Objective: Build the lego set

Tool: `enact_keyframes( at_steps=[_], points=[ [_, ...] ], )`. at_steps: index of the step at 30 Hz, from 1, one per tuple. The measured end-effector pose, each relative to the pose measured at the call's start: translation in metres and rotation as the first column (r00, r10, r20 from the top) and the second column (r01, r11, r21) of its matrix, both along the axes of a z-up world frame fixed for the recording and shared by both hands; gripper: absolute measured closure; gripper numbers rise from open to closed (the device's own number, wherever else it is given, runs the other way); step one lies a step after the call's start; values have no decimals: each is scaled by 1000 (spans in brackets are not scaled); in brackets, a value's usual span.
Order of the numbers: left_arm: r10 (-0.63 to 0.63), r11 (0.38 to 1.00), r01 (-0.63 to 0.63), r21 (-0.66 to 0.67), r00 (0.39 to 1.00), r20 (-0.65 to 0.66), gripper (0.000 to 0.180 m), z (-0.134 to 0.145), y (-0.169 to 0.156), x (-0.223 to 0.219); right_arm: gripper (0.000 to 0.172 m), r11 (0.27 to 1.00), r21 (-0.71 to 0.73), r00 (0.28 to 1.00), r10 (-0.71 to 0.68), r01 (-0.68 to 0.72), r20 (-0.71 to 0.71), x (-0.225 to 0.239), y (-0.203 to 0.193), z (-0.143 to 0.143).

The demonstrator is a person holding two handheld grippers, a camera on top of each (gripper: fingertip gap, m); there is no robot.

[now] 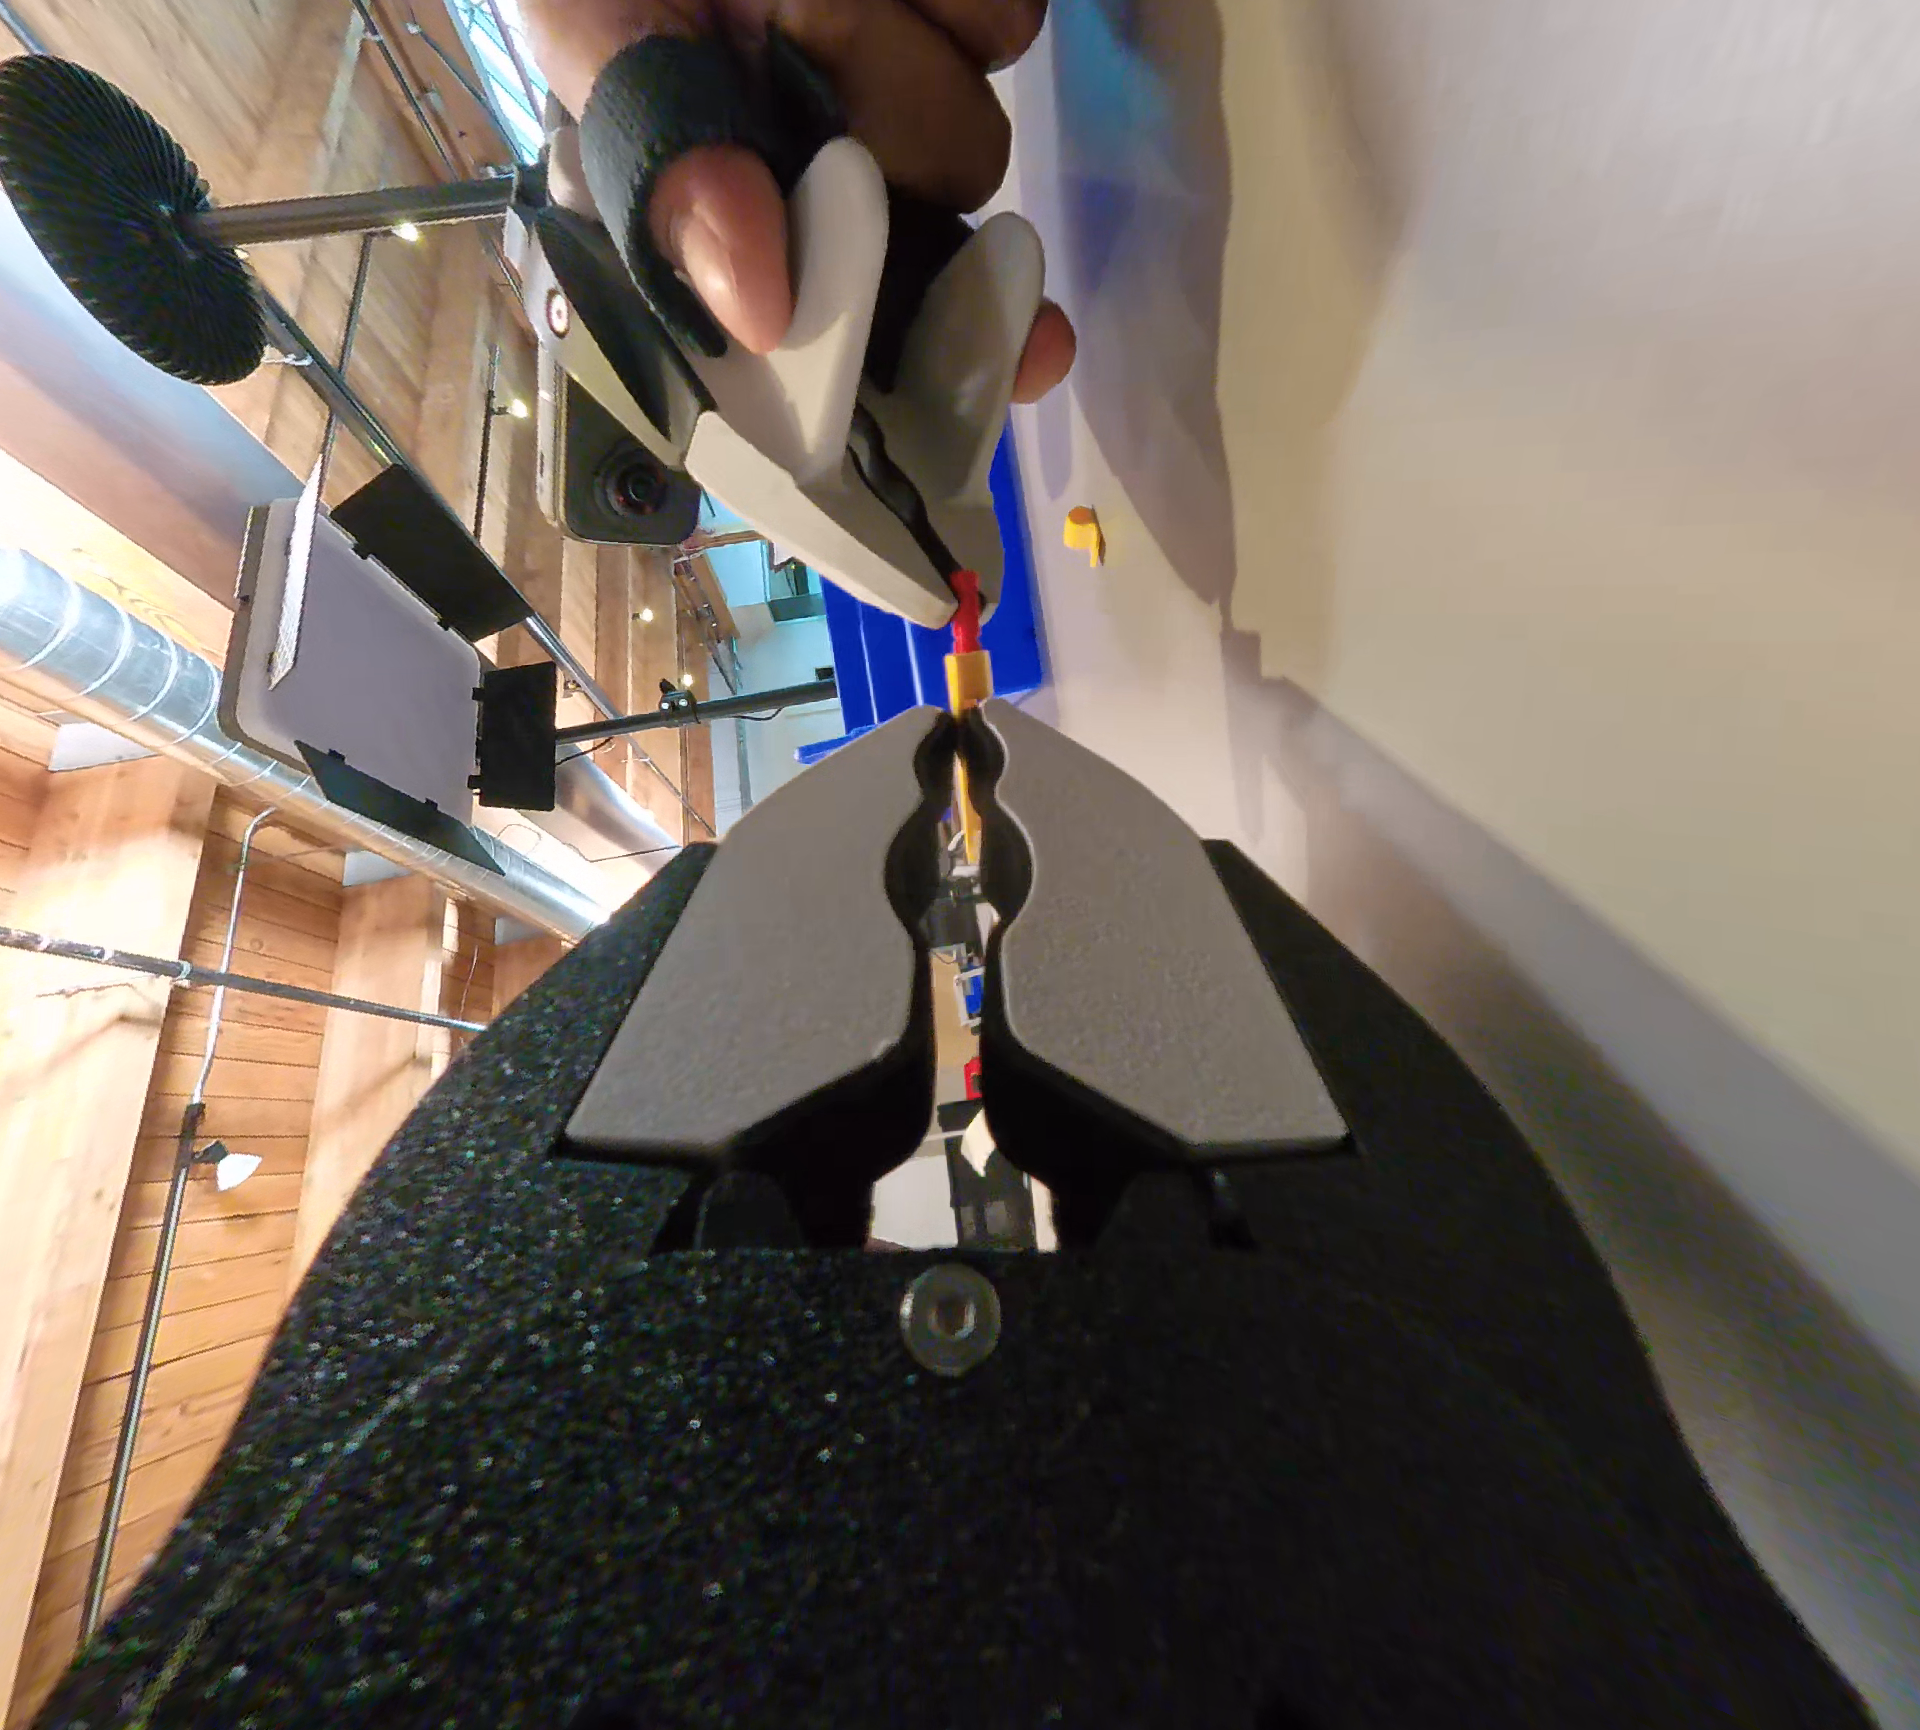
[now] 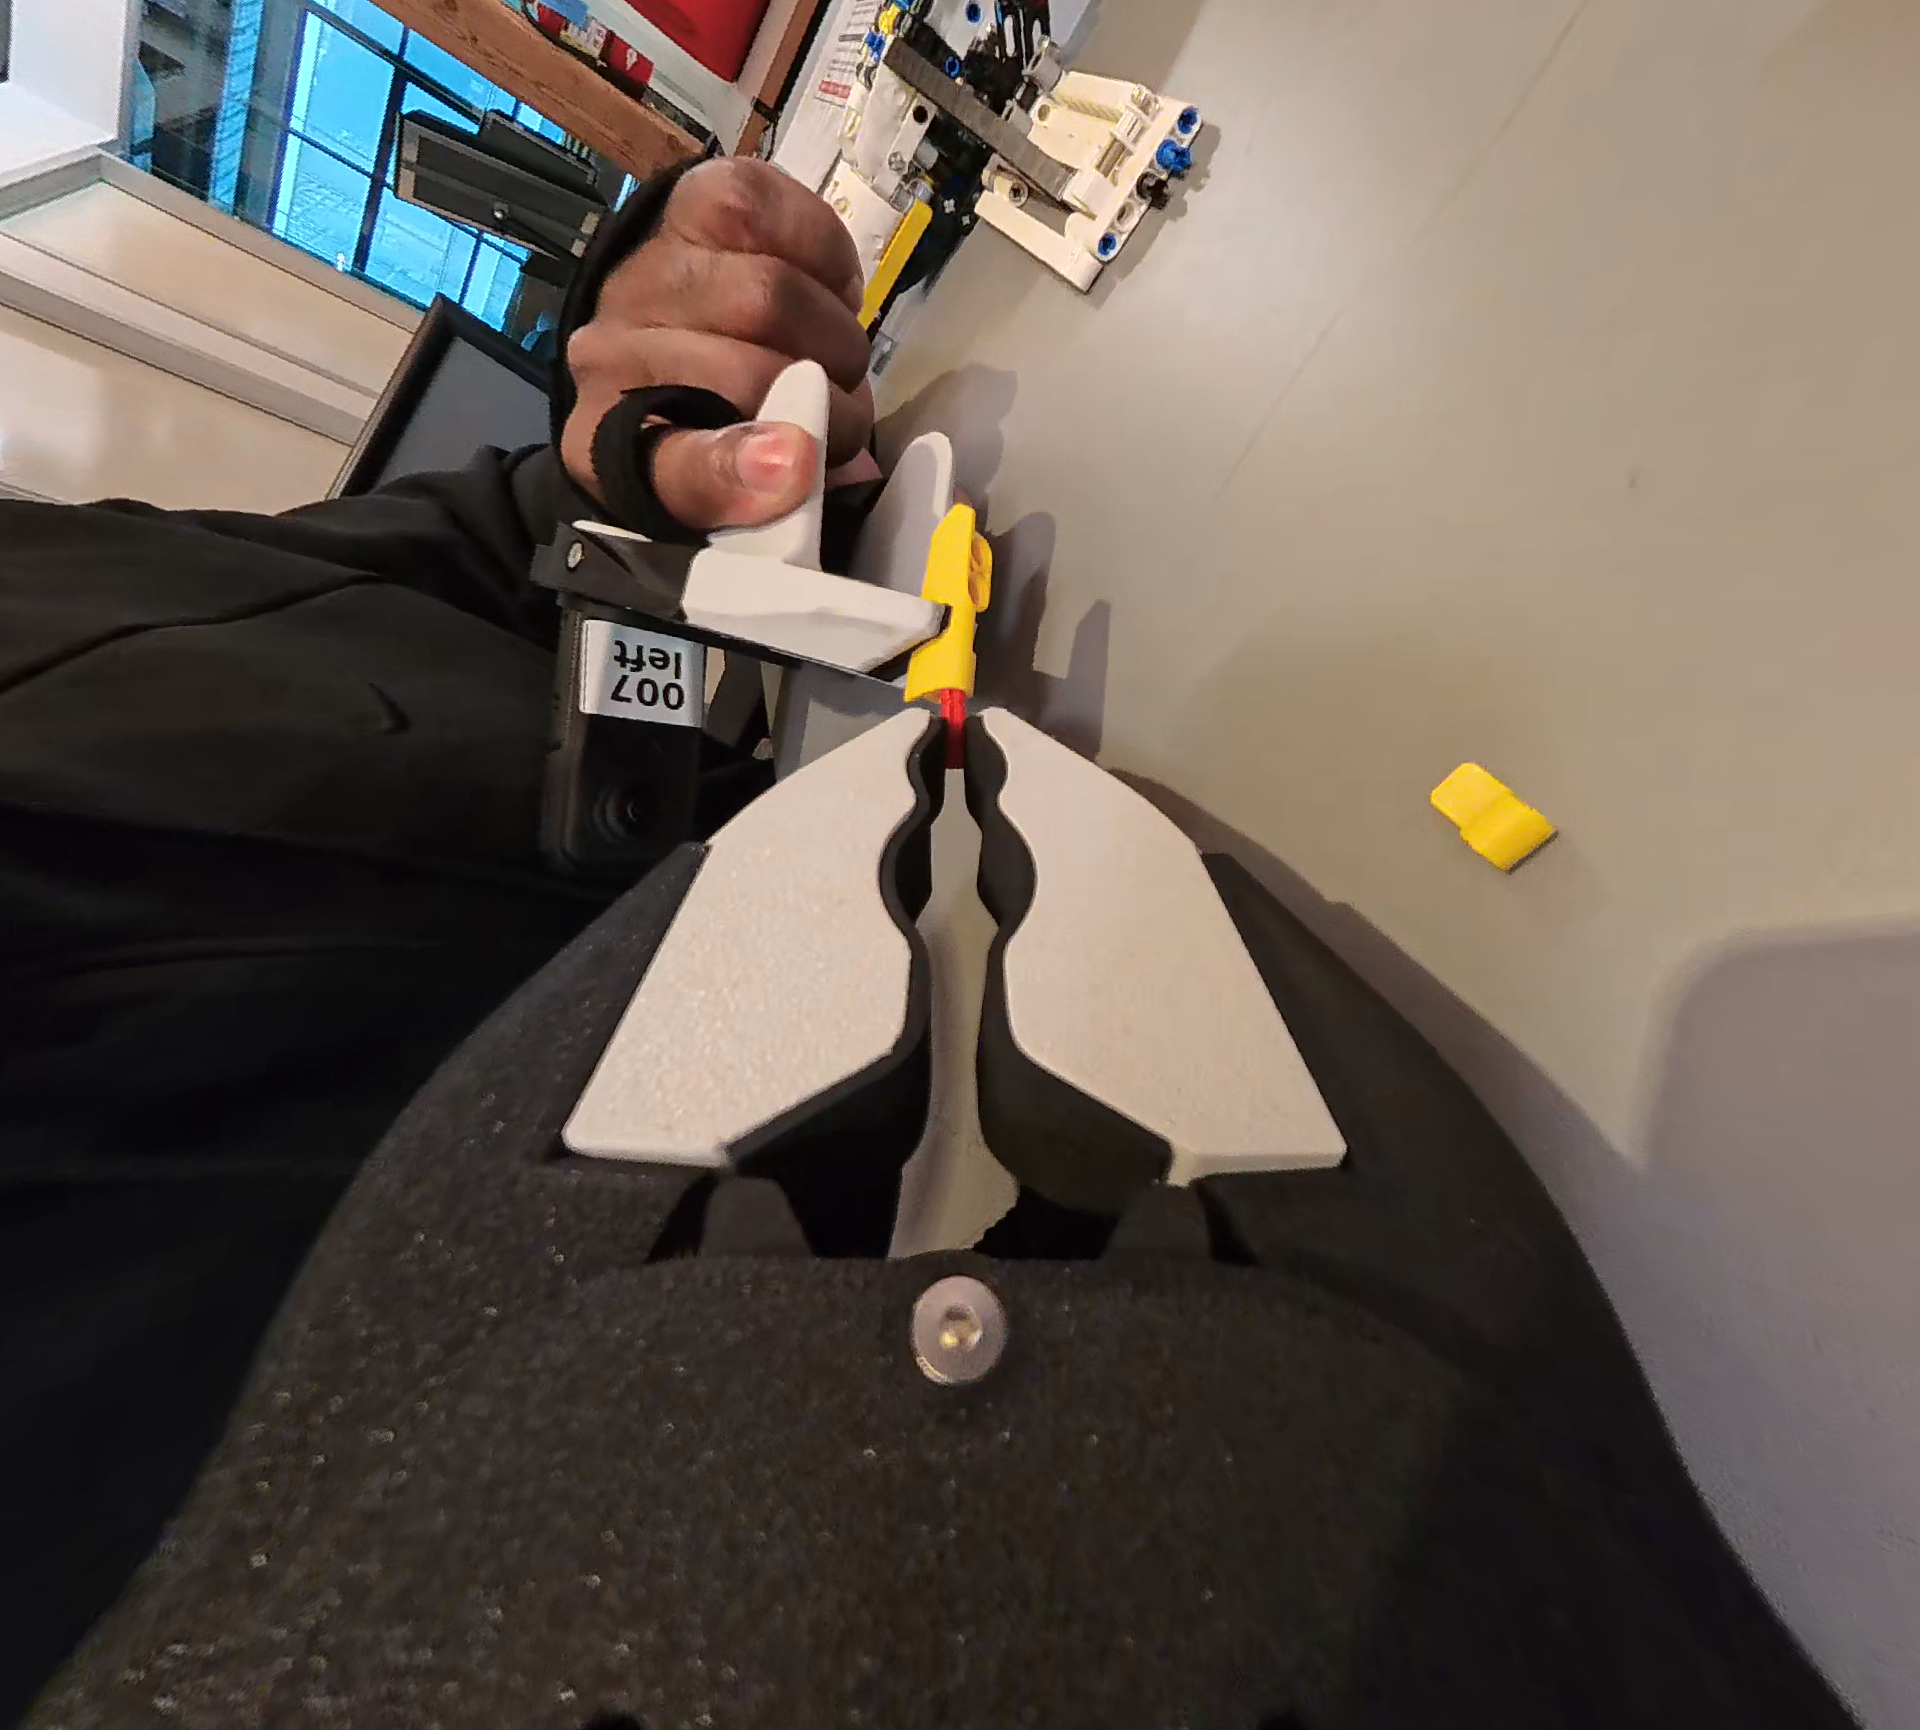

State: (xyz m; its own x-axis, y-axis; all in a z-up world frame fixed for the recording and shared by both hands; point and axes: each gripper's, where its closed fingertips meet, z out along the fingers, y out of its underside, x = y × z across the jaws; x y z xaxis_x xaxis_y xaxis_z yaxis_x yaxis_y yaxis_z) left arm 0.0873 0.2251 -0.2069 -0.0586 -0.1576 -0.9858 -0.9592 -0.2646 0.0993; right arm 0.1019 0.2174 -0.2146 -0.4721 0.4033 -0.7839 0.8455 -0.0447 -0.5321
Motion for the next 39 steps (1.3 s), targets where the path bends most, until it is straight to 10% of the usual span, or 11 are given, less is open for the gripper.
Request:
enact_keyframes(
  at_steps=[39],
  points=[
    [64,996,-57,-64,993,100,179,-17,0,-6,170,986,150,997,-65,69,-30,-10,0,-16]
  ],
)
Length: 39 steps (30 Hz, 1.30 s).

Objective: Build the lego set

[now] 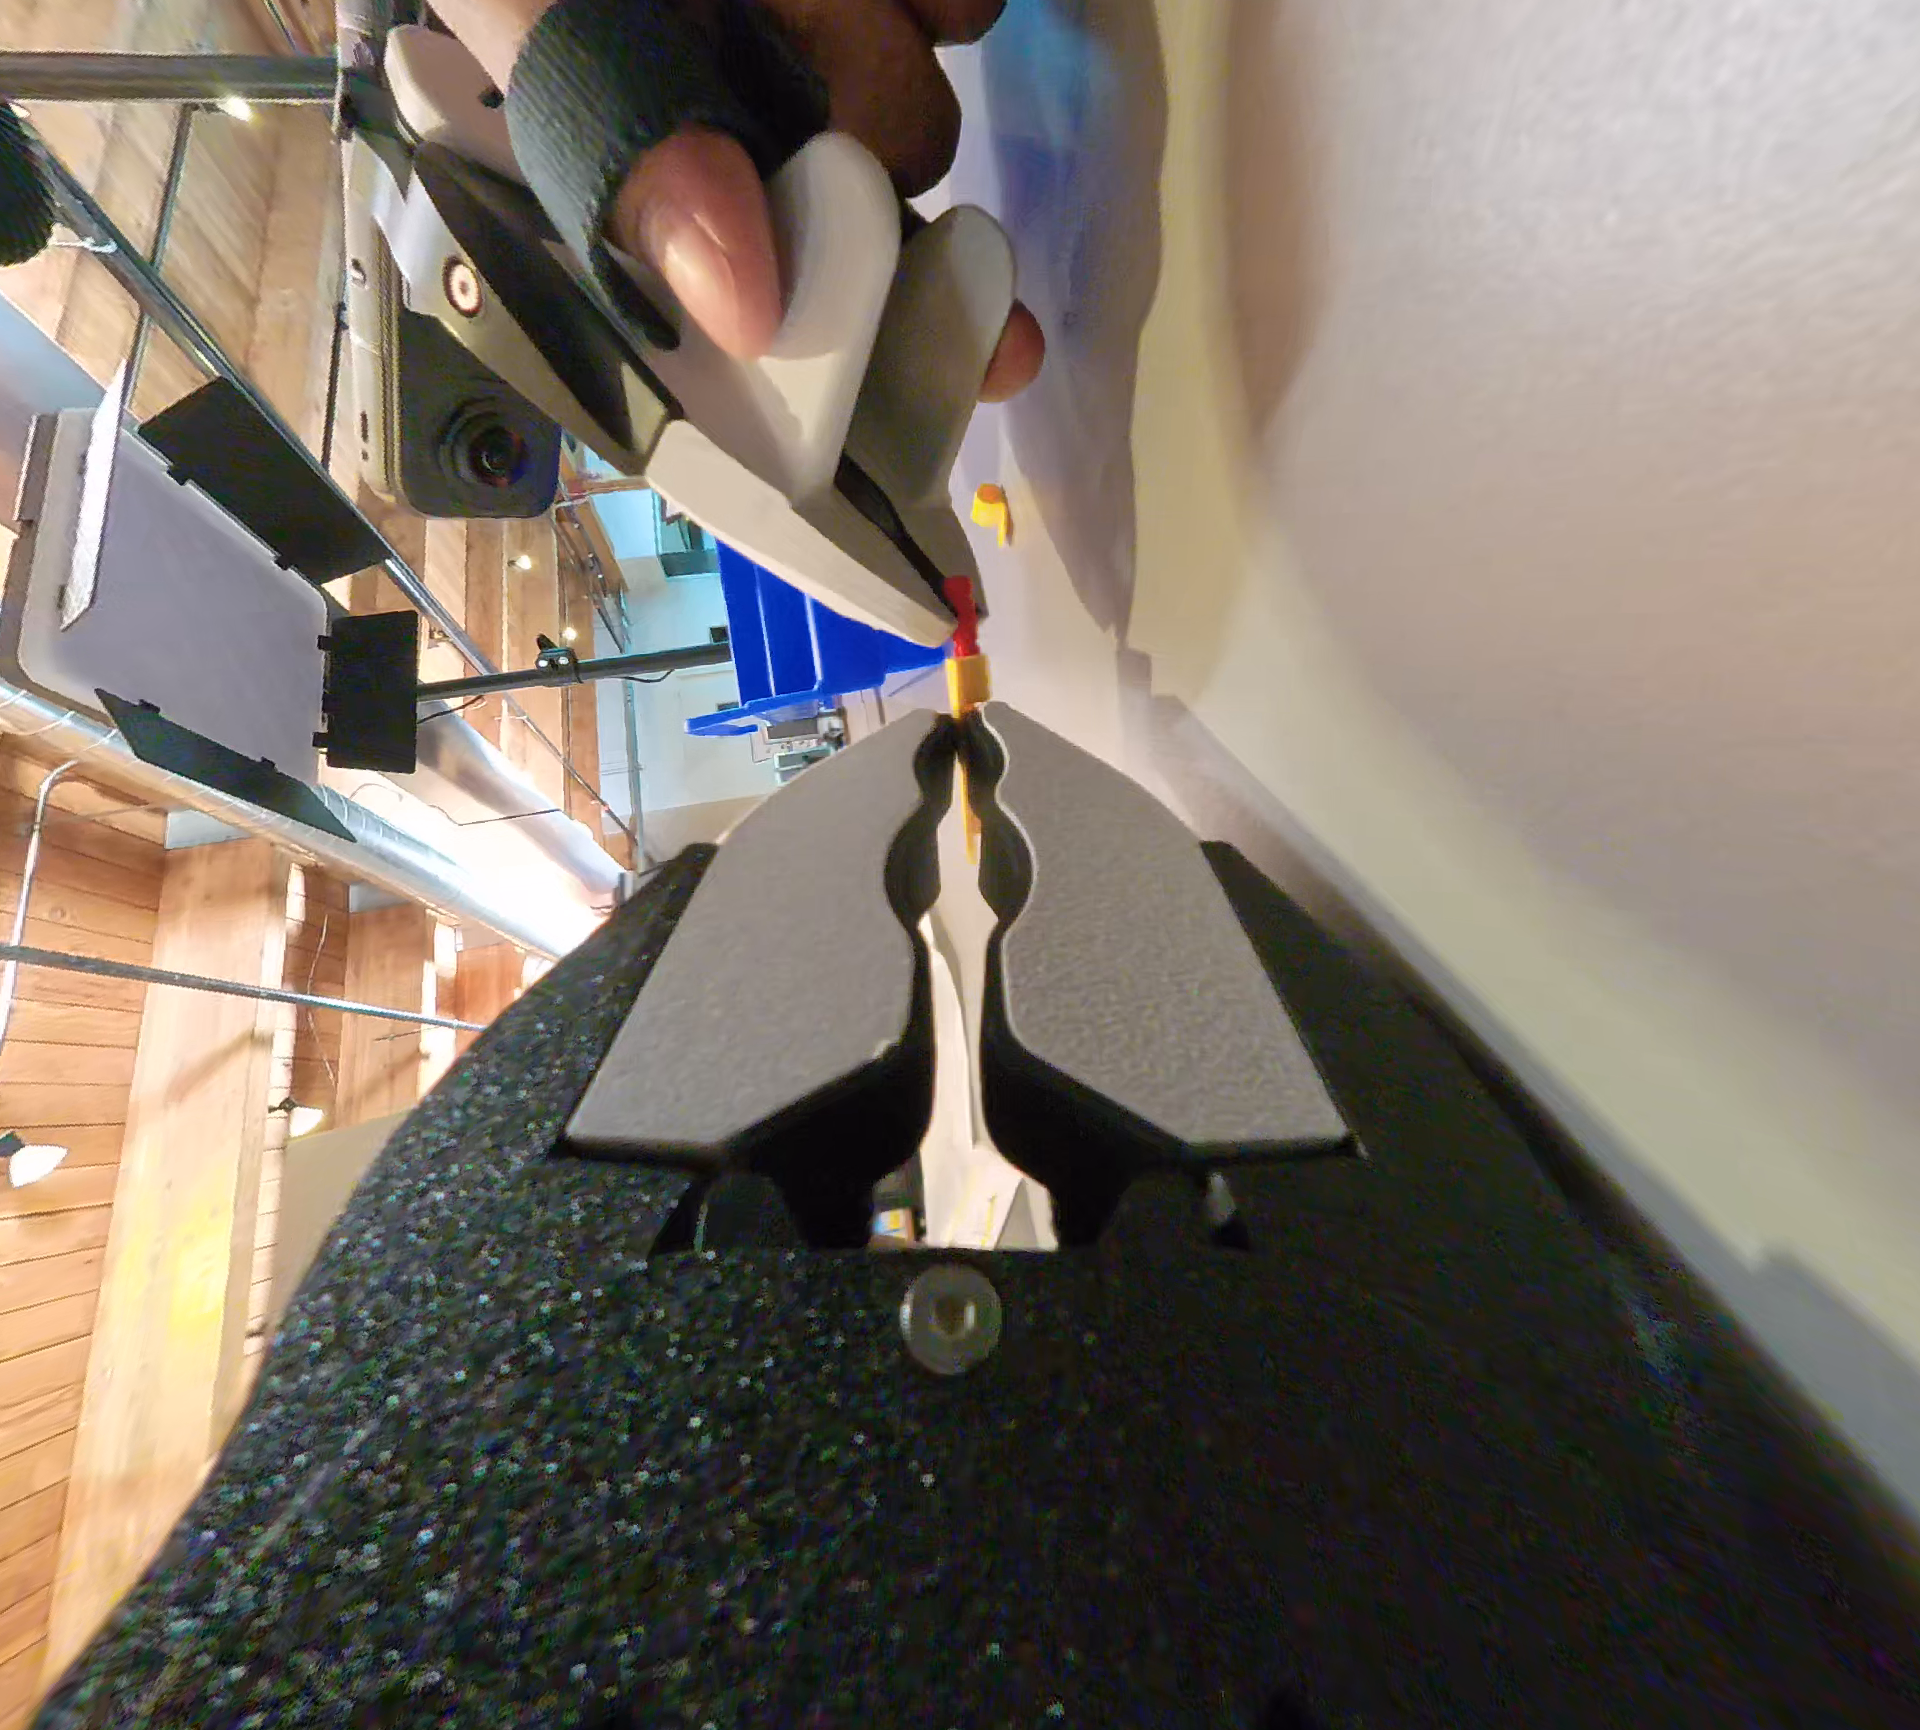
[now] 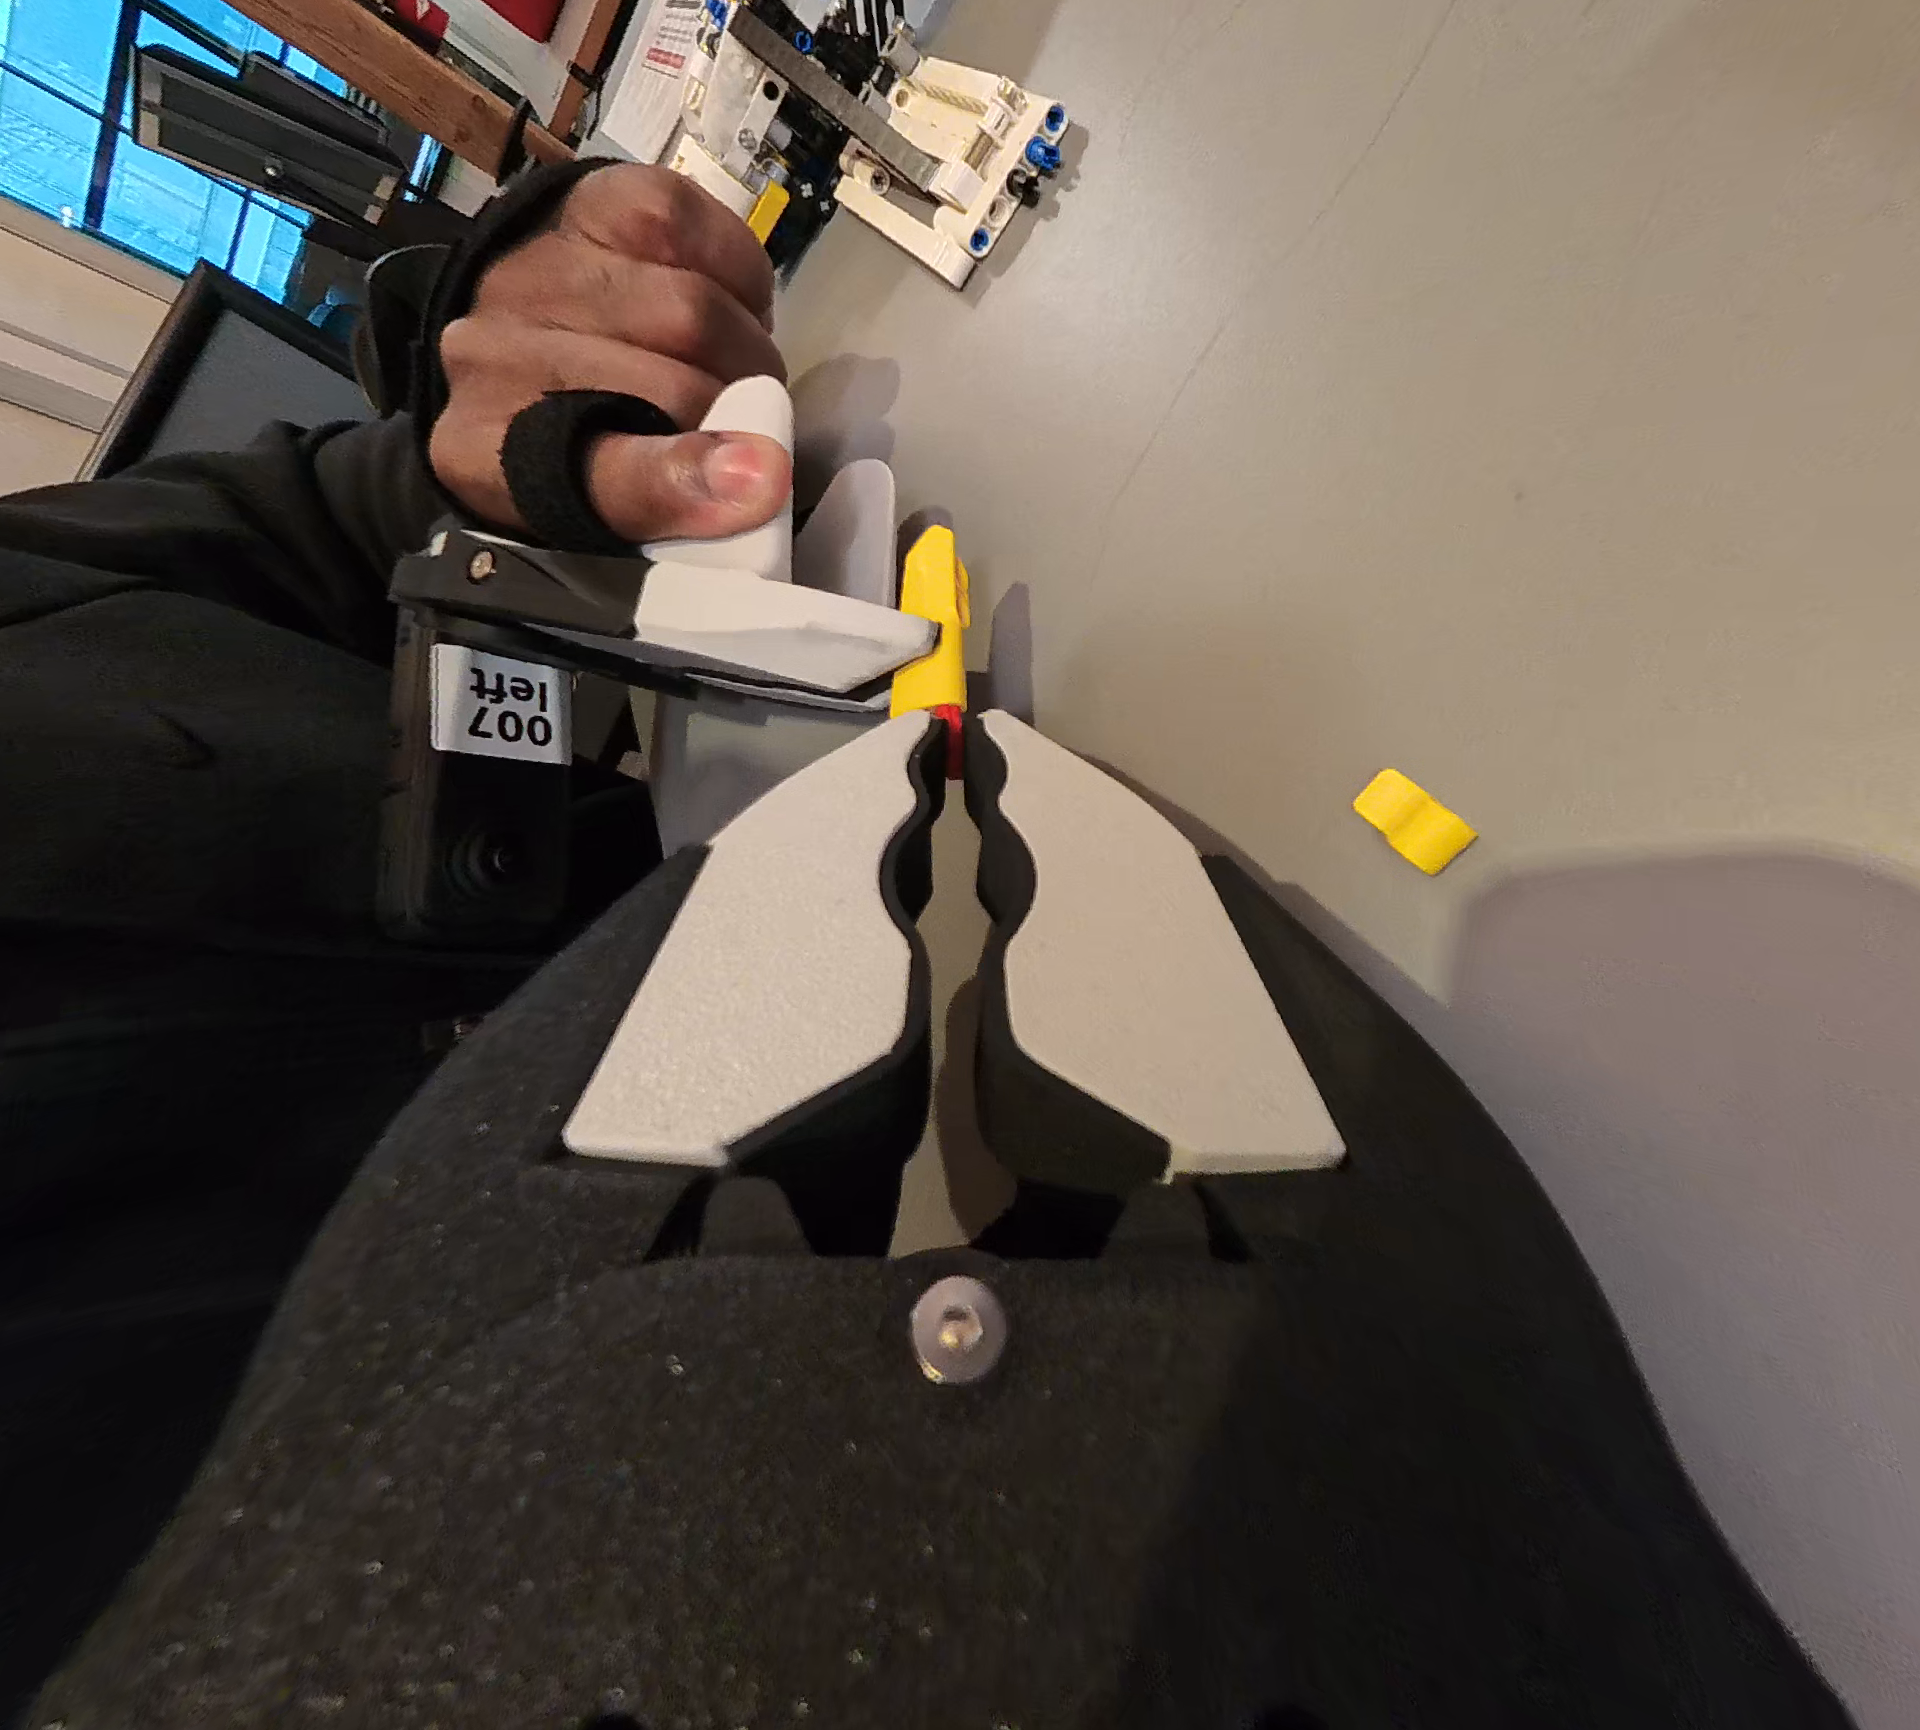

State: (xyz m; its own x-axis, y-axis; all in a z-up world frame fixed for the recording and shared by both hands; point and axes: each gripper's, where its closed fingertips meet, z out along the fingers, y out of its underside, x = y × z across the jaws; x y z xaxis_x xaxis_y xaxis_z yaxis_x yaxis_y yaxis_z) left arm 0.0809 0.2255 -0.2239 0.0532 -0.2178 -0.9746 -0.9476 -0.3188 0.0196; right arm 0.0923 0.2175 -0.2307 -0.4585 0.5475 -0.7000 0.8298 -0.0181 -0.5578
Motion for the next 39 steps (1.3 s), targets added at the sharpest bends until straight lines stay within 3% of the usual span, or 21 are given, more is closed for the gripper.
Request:
enact_keyframes(
  at_steps=[26,31,39],
  points=[
    [51,999,-45,-28,971,233,179,-8,0,-8,165,993,-54,994,-107,106,-13,-12,18,5],
    [53,999,-51,-15,962,268,179,-6,0,-10,153,998,-68,998,-22,17,-62,-1,10,11],
    [32,999,-36,12,963,268,179,-1,0,-8,153,1000,-3,993,6,-6,-120,-1,5,9]
  ],
)
